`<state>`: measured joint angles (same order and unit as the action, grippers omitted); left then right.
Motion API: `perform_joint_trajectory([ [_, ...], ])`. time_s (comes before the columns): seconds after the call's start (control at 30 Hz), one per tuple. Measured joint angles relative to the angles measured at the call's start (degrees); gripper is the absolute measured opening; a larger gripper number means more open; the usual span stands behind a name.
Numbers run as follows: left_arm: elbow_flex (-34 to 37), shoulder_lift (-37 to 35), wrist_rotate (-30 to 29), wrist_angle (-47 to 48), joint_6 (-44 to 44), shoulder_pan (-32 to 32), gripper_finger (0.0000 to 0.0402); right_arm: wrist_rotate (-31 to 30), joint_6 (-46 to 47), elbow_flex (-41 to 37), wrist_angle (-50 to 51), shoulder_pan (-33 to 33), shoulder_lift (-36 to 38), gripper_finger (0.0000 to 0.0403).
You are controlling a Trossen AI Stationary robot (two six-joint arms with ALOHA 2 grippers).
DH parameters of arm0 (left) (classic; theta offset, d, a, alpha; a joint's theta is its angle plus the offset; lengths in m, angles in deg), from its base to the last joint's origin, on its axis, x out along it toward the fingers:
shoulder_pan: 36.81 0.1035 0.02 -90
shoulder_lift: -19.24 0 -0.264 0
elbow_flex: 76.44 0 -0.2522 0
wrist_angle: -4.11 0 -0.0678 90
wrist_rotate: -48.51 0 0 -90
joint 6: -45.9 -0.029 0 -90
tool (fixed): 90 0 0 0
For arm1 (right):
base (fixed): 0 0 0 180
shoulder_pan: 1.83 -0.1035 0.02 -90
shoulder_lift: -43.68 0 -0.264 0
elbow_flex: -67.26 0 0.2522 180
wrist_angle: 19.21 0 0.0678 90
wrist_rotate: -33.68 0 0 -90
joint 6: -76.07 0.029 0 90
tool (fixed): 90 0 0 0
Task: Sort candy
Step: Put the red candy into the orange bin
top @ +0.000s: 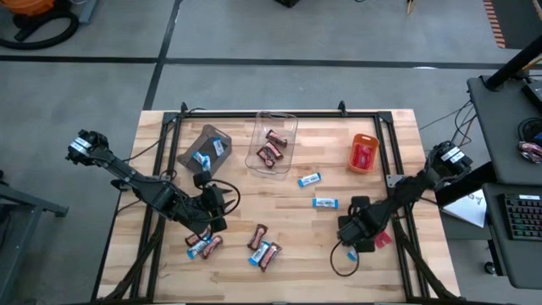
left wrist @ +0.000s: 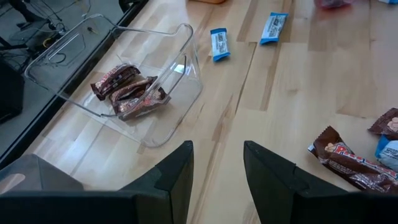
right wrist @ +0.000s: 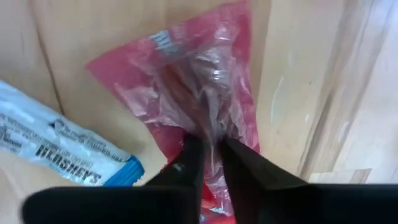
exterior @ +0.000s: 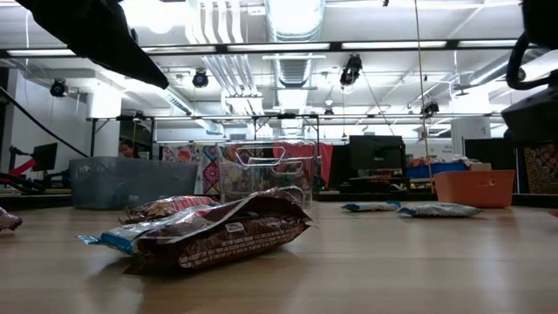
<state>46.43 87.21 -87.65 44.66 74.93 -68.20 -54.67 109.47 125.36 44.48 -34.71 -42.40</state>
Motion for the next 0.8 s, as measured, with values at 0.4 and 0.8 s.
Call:
perform_joint_trajectory([
  [0.4,0.00,0.00,-0.01,-0.01,-0.02,-0.01,0.0125,-2.38,2.01,1.52,-1.31,2.69,3.34,0.0010],
  [0.8,0.00,0.00,-2.50,-0.15,-0.04,-0.02,0.0125,-9.79,5.30,6.59,-1.31,10.88,13.36,0.0008],
])
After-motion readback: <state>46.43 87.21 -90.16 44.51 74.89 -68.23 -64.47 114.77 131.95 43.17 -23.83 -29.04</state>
